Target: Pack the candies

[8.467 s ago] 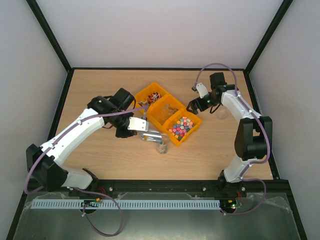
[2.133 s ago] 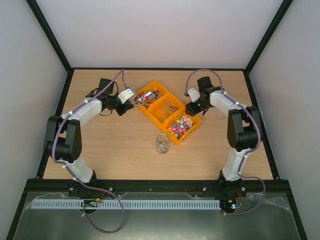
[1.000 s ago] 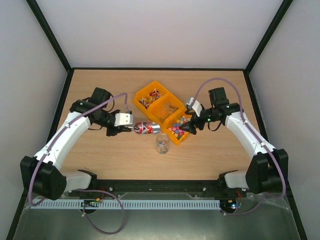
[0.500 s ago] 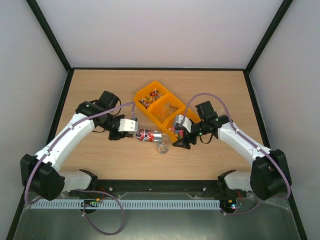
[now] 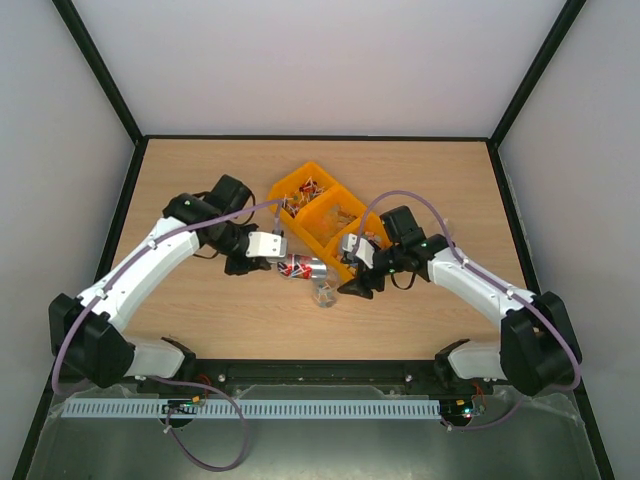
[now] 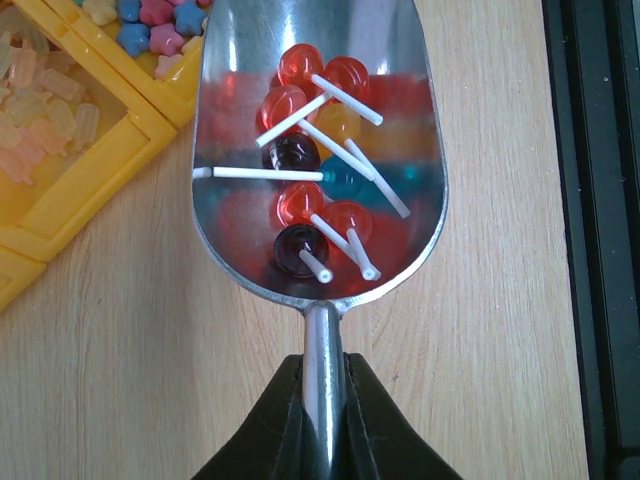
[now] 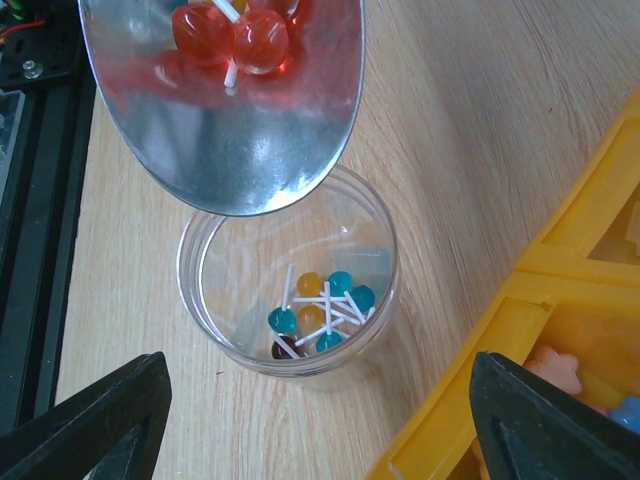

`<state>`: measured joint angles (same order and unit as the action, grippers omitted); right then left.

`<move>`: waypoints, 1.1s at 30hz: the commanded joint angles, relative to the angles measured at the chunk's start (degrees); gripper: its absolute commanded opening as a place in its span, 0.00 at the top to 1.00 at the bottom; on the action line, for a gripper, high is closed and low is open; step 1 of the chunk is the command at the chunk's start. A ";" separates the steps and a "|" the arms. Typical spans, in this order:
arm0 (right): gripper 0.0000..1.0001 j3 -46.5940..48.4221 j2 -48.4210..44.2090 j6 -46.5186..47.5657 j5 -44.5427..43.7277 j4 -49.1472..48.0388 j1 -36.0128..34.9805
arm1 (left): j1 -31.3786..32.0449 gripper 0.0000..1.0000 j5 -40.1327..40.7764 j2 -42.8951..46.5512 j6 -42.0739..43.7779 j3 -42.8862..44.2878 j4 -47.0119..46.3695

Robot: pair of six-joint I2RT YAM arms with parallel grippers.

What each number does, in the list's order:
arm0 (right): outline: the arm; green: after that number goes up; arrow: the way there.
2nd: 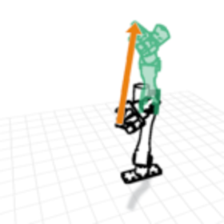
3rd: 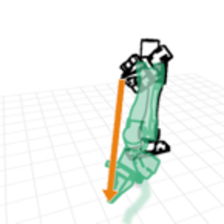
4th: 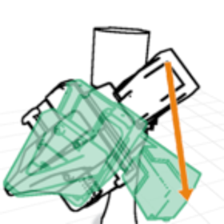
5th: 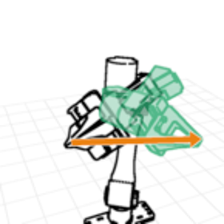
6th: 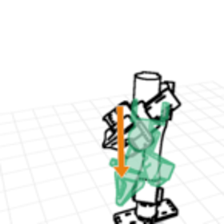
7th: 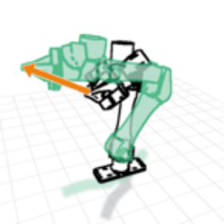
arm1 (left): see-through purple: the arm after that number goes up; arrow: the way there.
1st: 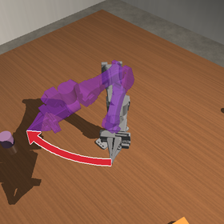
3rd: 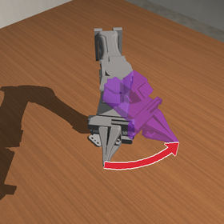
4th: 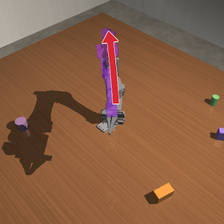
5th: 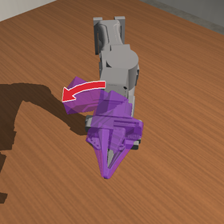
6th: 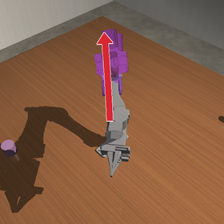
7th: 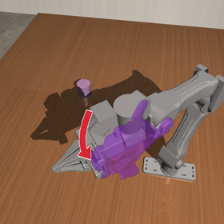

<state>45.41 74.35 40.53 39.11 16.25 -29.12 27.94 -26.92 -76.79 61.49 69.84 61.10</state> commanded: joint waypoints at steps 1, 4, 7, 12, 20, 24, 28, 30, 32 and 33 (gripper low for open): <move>0.18 -0.85 1.09 -0.10 -0.83 -0.87 -0.54 | 0.90 0.98 1.25 -0.79 -1.16 2.42 2.17; 0.21 -0.76 1.63 -0.27 -1.44 -1.17 -0.70 | 1.27 0.98 2.18 -1.33 -1.03 2.94 2.93; 0.24 -1.00 1.77 -0.50 -1.74 -1.69 -1.16 | 1.47 0.98 2.67 -2.16 -1.27 3.96 3.61; 0.28 -1.37 2.17 -1.19 -1.98 -2.50 -1.87 | 2.10 0.98 3.77 -3.43 -1.38 5.75 4.60; 0.33 -1.73 2.89 -1.50 -2.46 -3.48 -2.42 | 2.96 0.98 5.24 -4.38 -1.29 6.30 5.78; 0.34 -1.85 3.30 -1.60 -2.39 -3.68 -2.43 | 3.67 0.98 6.27 -4.59 -1.45 6.40 6.10; 0.36 -2.07 3.43 -1.60 -2.40 -4.01 -2.58 | 3.91 0.98 6.99 -5.00 -1.97 6.68 6.37; 0.37 -2.08 3.52 -1.60 -2.42 -4.12 -2.60 | 4.06 0.98 7.29 -5.13 -2.08 6.83 6.48; 0.38 -2.03 3.68 -1.51 -2.45 -4.20 -2.69 | 4.20 0.98 7.61 -5.24 -2.12 7.11 6.64; 0.38 -2.07 3.76 -1.41 -2.44 -4.21 -2.77 | 4.23 0.98 7.77 -5.33 -2.16 7.17 6.73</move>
<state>44.18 77.32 39.18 36.34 12.03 -31.27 31.64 -19.73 -81.62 59.79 74.89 66.11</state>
